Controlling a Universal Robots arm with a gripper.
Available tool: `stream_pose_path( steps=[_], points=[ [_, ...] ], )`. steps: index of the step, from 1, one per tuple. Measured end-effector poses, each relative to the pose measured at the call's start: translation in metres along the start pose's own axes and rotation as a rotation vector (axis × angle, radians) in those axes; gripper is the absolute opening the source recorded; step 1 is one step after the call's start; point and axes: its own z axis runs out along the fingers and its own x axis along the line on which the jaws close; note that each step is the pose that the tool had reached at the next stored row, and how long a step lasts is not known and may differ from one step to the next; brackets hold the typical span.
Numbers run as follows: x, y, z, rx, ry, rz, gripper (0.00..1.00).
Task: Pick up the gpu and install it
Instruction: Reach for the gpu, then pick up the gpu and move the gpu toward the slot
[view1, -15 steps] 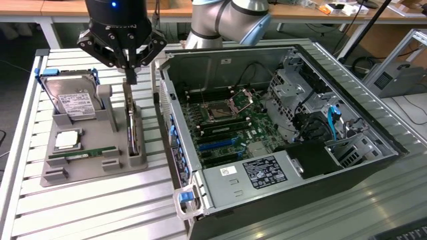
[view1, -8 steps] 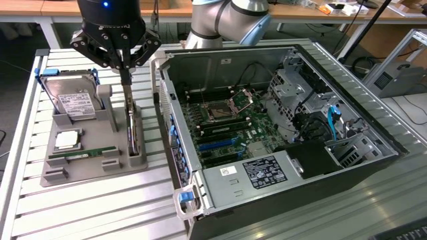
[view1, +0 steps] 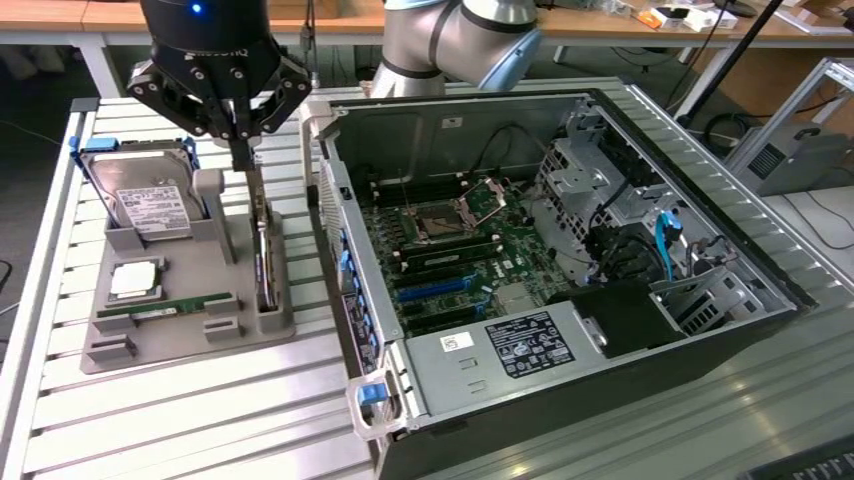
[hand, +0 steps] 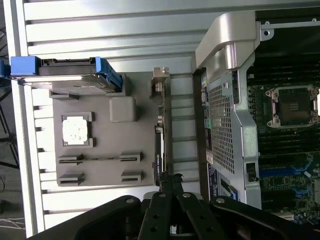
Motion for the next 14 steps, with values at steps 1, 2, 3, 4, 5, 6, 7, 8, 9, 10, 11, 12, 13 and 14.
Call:
stream_pose_path(
  steps=[1, 2, 3, 4, 5, 6, 7, 8, 9, 10, 11, 12, 13, 14],
  points=[
    [0.0008, 0.0, 0.0, 0.0, 0.0, 0.0, 0.1],
    [0.0034, -0.0002, -0.0001, 0.0, 0.0, 0.0, 0.1],
    [0.0049, -0.0004, -0.0002, 0.0, 0.0, 0.0, 0.1],
    [0.0061, -0.0005, -0.0002, 0.0, 0.0, 0.0, 0.1],
    [0.0074, -0.0005, -0.0002, 0.0, 0.0, 0.0, 0.1],
    [0.0083, -0.0006, -0.0002, 0.0, 0.0, 0.0, 0.1],
    [0.0087, -0.0007, -0.0002, 0.0, 0.0, 0.0, 0.1],
    [0.0089, -0.0007, -0.0002, 0.0, 0.0, 0.0, 0.1],
    [0.009, -0.0007, -0.0003, 0.0, 0.0, 0.0, 0.1],
    [0.0091, -0.0007, -0.0002, 0.0, 0.0, 0.0, 0.1],
    [0.0091, -0.0007, -0.0002, 0.0, 0.0, 0.0, 0.1],
    [0.0091, -0.0007, -0.0003, 0.0, 0.0001, 0.0, 0.1],
    [0.0091, -0.0007, -0.0003, 0.0, 0.0, 0.0, 0.1],
    [0.0091, -0.0007, -0.0003, 0.0, 0.0, 0.0, 0.1]
  ],
)
